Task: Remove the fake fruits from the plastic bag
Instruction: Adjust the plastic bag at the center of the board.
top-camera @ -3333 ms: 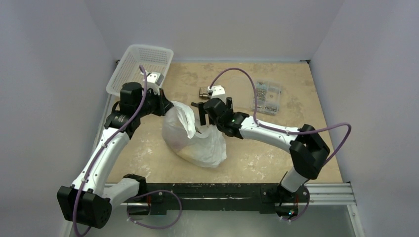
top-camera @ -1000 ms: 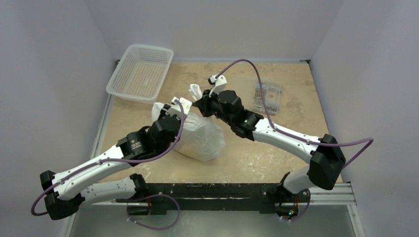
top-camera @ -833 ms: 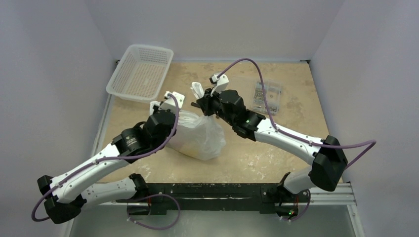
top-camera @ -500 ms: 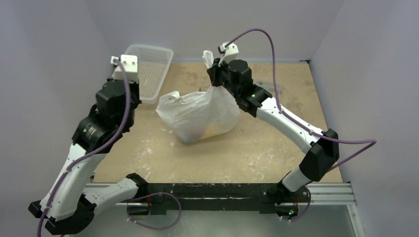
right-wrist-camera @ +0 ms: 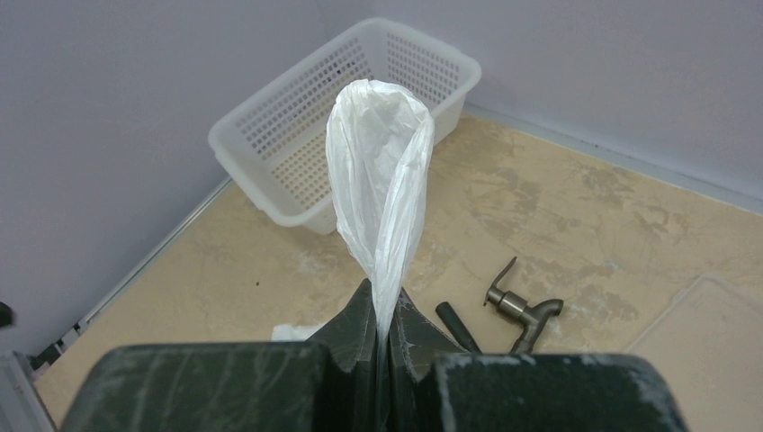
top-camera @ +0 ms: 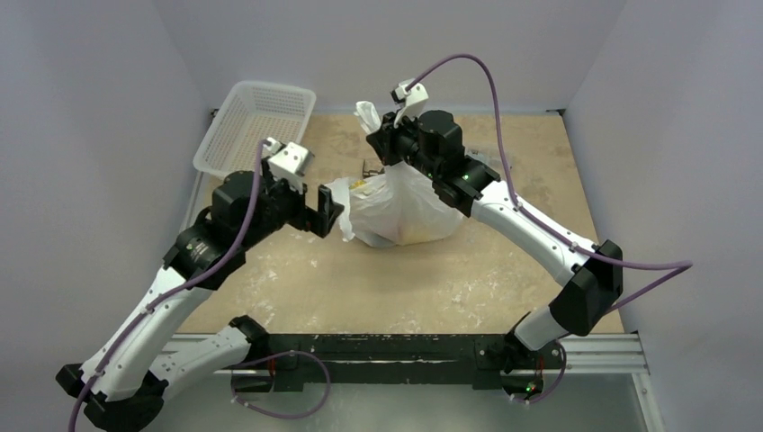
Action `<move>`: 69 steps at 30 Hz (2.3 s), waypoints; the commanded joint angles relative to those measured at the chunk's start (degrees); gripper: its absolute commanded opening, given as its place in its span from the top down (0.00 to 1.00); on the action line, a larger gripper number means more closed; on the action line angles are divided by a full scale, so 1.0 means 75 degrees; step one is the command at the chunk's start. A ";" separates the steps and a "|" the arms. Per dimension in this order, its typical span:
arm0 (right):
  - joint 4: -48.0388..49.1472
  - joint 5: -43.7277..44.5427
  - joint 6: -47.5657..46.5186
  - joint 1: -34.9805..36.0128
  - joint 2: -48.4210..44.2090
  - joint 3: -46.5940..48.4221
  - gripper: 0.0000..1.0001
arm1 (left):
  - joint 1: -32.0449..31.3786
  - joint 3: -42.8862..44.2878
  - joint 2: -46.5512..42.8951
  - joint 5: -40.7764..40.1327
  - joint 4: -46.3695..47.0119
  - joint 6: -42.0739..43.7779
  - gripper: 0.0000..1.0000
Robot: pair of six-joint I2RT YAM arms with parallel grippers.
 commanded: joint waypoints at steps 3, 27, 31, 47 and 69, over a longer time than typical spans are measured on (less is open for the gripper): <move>0.0219 -0.0457 0.0165 0.0013 -0.0253 0.0157 1.00 | -0.1438 -0.0259 0.0102 -0.0238 0.0879 0.0869 0.00; 0.0524 -0.0605 0.0106 0.0011 -0.0587 -0.0371 1.00 | -0.0755 0.0558 0.2449 -0.2167 -0.0578 0.0211 0.28; 0.0615 -0.0595 -0.0131 0.0010 -0.0446 -0.0189 1.00 | -0.0405 0.1068 0.2370 -0.2104 -0.1569 0.0357 0.91; -0.1020 -0.1056 0.0124 -0.0596 0.2332 0.4163 1.00 | -0.0209 0.2367 -0.0698 -0.0087 -0.3978 -0.2439 1.00; -0.5402 0.2481 0.1518 -0.0559 0.0543 0.1366 0.05 | -0.0212 -0.2552 -0.2088 0.2708 0.0127 -0.5043 1.00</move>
